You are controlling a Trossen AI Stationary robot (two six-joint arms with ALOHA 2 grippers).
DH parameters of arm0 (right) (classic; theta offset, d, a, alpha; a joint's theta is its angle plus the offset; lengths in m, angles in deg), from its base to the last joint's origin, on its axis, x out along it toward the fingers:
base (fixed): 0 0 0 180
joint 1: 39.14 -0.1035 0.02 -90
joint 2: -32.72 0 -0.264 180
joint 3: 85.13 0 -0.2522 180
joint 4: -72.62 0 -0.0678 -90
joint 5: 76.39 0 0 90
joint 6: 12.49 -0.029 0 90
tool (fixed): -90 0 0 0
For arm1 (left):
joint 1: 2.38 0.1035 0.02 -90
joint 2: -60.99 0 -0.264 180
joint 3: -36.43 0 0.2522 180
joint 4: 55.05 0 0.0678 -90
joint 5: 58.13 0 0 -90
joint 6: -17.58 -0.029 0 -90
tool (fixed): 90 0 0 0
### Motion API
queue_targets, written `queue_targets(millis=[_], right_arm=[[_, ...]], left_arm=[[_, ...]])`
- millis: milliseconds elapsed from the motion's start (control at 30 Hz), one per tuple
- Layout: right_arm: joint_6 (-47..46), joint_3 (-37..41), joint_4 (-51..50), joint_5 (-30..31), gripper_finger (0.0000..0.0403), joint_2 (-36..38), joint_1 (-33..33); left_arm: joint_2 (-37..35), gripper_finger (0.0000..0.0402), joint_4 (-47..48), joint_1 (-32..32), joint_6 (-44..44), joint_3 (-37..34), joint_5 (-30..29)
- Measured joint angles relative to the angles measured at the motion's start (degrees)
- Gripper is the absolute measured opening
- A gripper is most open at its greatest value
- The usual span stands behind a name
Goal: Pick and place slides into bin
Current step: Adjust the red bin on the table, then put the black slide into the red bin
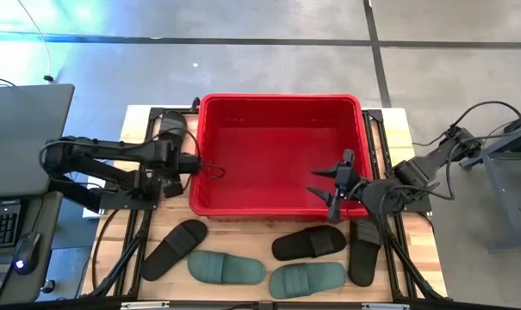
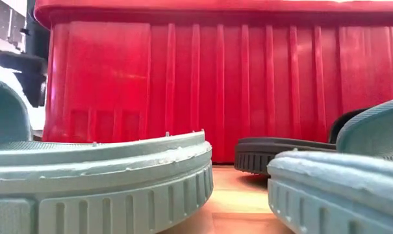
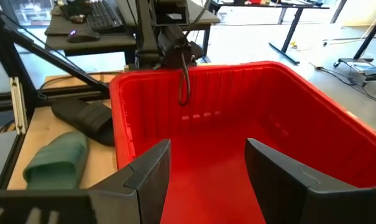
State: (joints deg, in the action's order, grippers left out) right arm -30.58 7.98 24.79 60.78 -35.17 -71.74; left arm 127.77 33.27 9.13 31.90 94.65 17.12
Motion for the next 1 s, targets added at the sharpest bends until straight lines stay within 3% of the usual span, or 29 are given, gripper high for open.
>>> queue_targets(millis=[133,200,300,500,733,833,1000], right_arm=[[0.0,0.0,0.0,-0.9,0.0197,-0.5,0.0],[-0.9,0.0,0.0,-0.8,0.0197,-0.6,0.0],[-1.4,0.0,0.1,-0.8,0.0197,-0.7,0.0],[-1.4,0.0,0.4,-0.7,0.0197,-0.6,0.0],[-1.4,0.0,0.4,-0.7,0.0197,-0.6,0.0],[-1.6,0.0,0.4,-1.4,0.0197,-0.6,0.0],[-1.7,0.0,0.6,-2.7,0.0197,-0.6,0.0]], left_arm=[[0.0,0.0132,-10.5,-1.1,1.1,-0.3,3.0],[0.0,0.0129,-11.5,-1.1,1.4,1.5,3.1],[0.0,0.0126,-6.5,-1.1,1.2,5.9,2.3],[-0.4,0.0126,2.3,-1.1,2.4,14.1,-6.4],[-0.3,0.0126,7.4,-1.1,2.3,14.9,-6.4],[-0.4,0.0126,15.9,-1.0,7.5,14.9,-6.4],[-3.8,0.0126,15.4,-1.1,16.1,15.1,-3.0]])
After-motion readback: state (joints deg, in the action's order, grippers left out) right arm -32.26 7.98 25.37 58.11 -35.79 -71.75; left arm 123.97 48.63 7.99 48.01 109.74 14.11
